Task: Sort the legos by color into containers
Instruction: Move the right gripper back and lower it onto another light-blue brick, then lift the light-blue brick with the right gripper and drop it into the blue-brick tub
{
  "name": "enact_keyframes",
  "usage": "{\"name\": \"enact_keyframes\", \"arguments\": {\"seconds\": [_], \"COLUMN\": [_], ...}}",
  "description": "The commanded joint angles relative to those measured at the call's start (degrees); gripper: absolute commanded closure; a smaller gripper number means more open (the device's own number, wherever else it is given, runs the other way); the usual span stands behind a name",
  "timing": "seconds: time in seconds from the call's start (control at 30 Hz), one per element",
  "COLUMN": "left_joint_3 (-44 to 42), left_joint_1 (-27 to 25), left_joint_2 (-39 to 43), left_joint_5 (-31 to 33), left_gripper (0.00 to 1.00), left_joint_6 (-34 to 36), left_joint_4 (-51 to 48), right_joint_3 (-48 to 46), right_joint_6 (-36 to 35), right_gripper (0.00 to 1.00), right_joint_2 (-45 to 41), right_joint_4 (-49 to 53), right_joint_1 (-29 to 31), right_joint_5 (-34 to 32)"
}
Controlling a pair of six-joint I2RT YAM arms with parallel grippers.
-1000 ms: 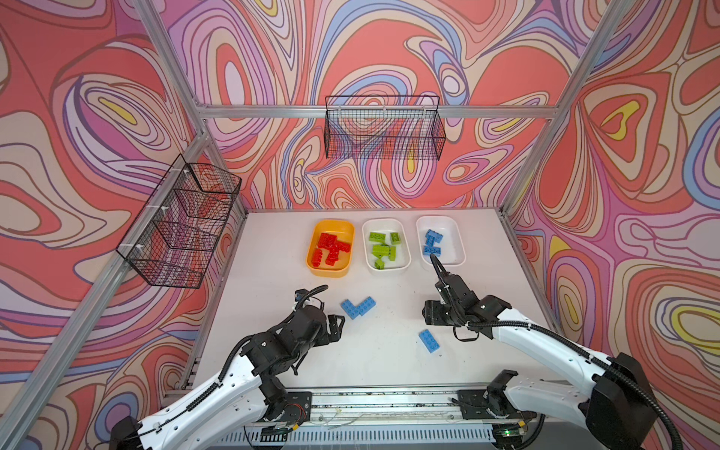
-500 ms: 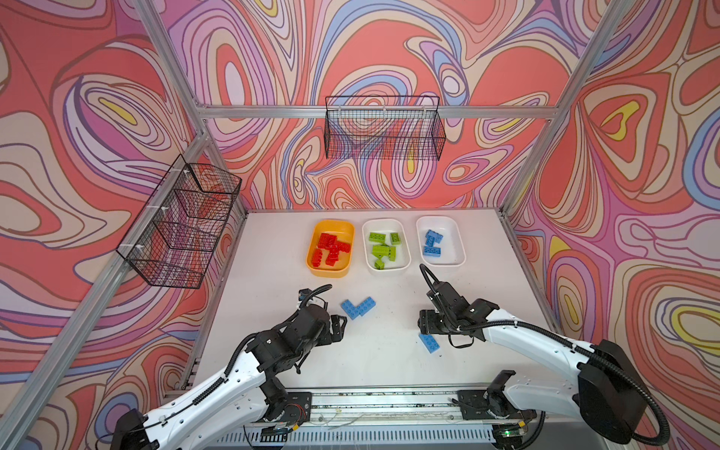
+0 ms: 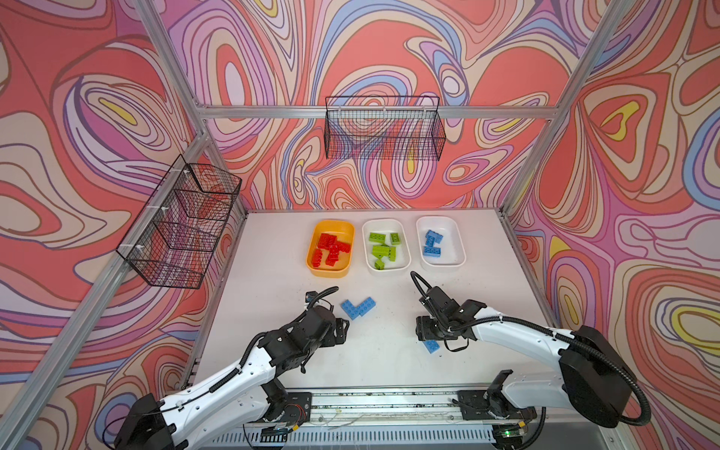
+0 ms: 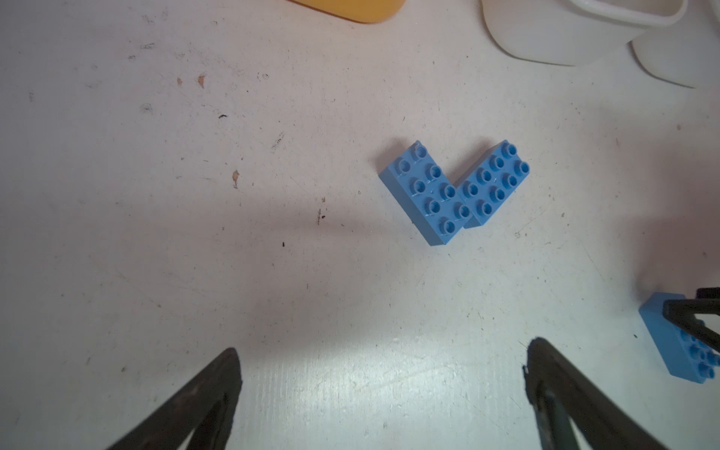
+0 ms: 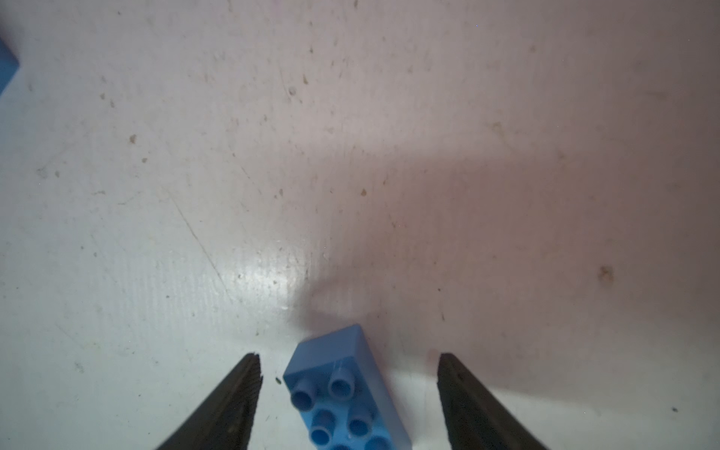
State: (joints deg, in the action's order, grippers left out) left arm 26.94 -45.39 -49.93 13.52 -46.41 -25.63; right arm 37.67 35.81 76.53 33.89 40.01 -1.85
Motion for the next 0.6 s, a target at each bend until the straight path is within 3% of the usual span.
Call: {"name": "enact_keyframes", "arguments": {"seconds": [0.0,0.17,0.43,0.57], "left_joint_3": [1.52,0.66,0.92,2.00], "left_joint_1": [-0.03,0.00,-0.05,-0.05], "left_joint_2": [-2.44,-4.27,-5.10,-4.31], "left_joint_5": [0.22,-0.71,-0.61,0.67], "left_gripper": [0.00,0.00,0.00,0.00], "left_joint_6": [1.41,1.26,2.36,3.46], "left_joint_4": [2.42,4.91,5.75,4.05], "right_joint_3": [-0.05,0.13,2.41,10.34], "right_joint_6": [1.92,4.10,4.55,3.22], "right_gripper": [0.28,0.35,0.76,0.82], "right_joint_2": [1.25,0.26,3.85,6.30], "right_joint_4": [1.17,4.02,5.80,8.40], "right_joint_1": [2.26,5.16,5.36,5.27], "right_joint_5": [-0.24,-0.88,-3.91,-10.88]}}
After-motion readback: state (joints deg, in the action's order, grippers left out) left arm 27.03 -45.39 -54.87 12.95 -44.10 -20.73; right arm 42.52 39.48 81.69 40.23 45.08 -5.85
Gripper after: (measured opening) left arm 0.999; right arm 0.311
